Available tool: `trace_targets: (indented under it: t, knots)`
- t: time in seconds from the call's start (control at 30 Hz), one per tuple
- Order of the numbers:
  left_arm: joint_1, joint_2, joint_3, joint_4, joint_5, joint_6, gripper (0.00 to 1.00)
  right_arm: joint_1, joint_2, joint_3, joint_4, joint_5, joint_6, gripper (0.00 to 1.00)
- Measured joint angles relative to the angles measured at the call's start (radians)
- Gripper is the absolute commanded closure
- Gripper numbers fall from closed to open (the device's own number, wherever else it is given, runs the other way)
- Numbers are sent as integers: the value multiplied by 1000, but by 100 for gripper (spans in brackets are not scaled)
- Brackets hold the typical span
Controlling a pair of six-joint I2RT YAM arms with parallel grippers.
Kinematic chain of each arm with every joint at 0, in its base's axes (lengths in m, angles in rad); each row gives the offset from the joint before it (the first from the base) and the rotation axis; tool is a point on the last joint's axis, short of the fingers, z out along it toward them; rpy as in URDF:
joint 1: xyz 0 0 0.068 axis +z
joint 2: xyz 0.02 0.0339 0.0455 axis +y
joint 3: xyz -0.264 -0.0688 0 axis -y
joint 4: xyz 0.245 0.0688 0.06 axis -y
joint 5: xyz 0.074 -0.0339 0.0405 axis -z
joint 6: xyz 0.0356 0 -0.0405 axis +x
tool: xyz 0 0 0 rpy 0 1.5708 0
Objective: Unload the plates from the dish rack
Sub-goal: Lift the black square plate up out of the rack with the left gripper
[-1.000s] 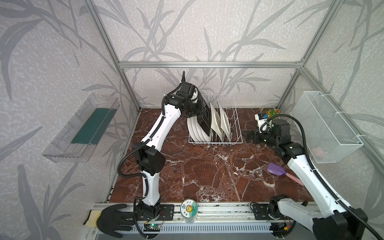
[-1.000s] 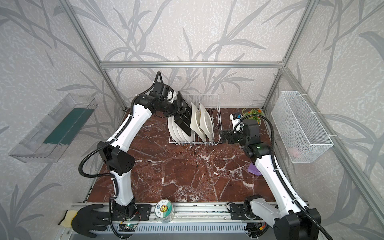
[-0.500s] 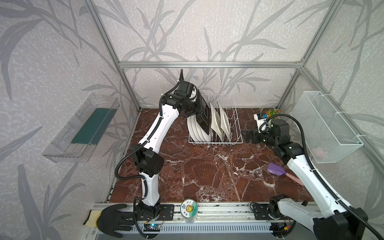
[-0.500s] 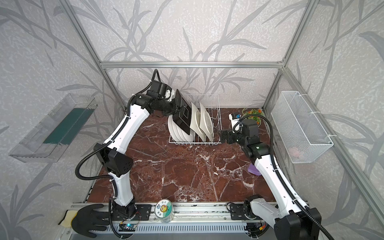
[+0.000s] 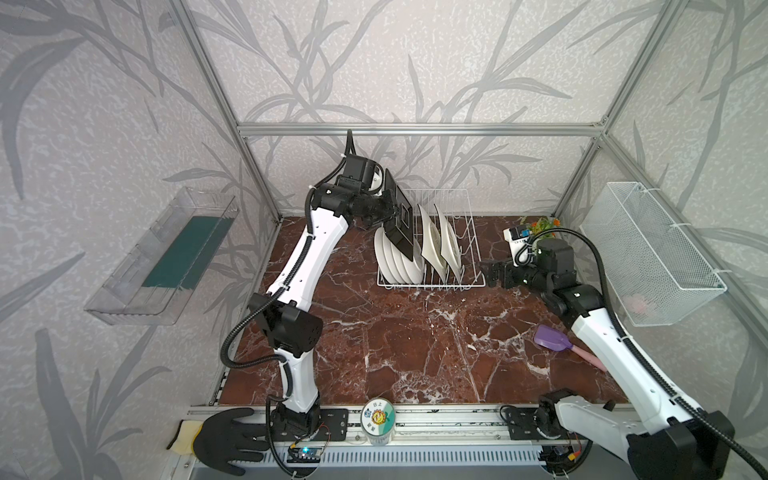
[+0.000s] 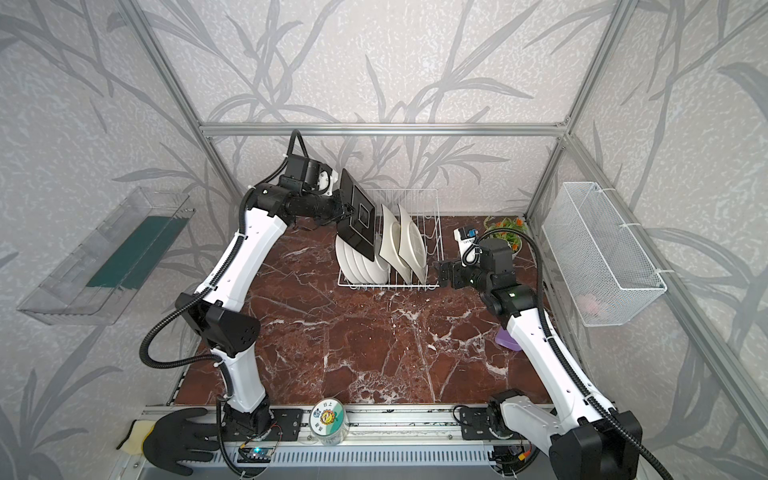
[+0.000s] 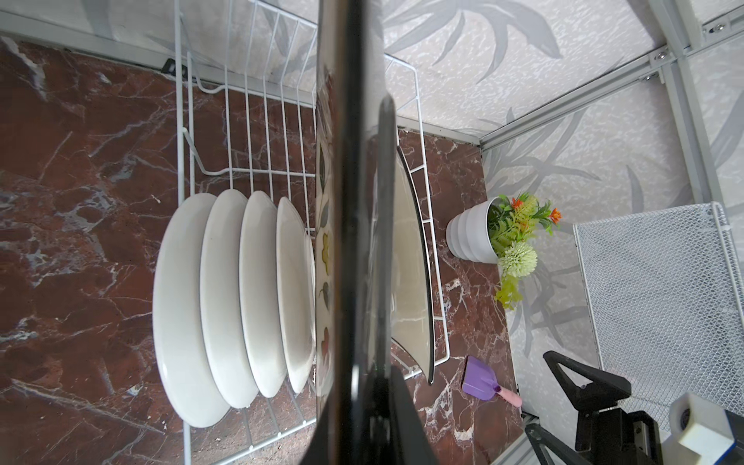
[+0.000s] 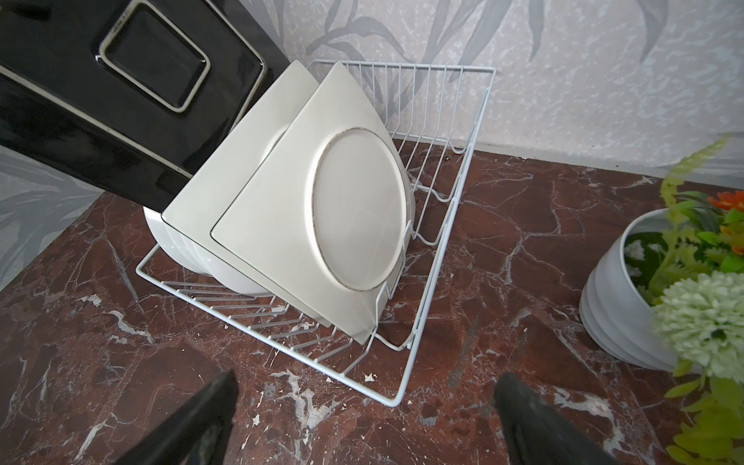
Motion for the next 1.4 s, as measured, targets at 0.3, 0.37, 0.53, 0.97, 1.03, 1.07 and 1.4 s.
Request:
trace_targets:
  t: [0.3, 0.37, 0.53, 0.97, 1.03, 1.07, 1.4]
  knots:
    - [6, -2, 151, -76, -16, 44, 100, 12, 0, 2, 0, 9, 0, 1]
    - [6, -2, 186, -83, -17, 66, 100, 13, 0, 5, -1, 10, 1, 1]
    - [6, -2, 211, -101, -22, 145, 100, 13, 0, 27, 1, 2, 23, 1]
    - [-46, -26, 159, -150, -101, 494, 100, 13, 21, 138, 66, -101, 179, 1]
    - [-53, -46, 130, -142, -121, 537, 100, 13, 33, 158, 85, -122, 211, 1]
    - [-56, -57, 115, -137, -129, 557, 100, 13, 39, 166, 92, -129, 224, 1]
    - [-68, -181, -4, -3, -202, 694, 100, 13, 90, 229, 112, -163, 312, 1]
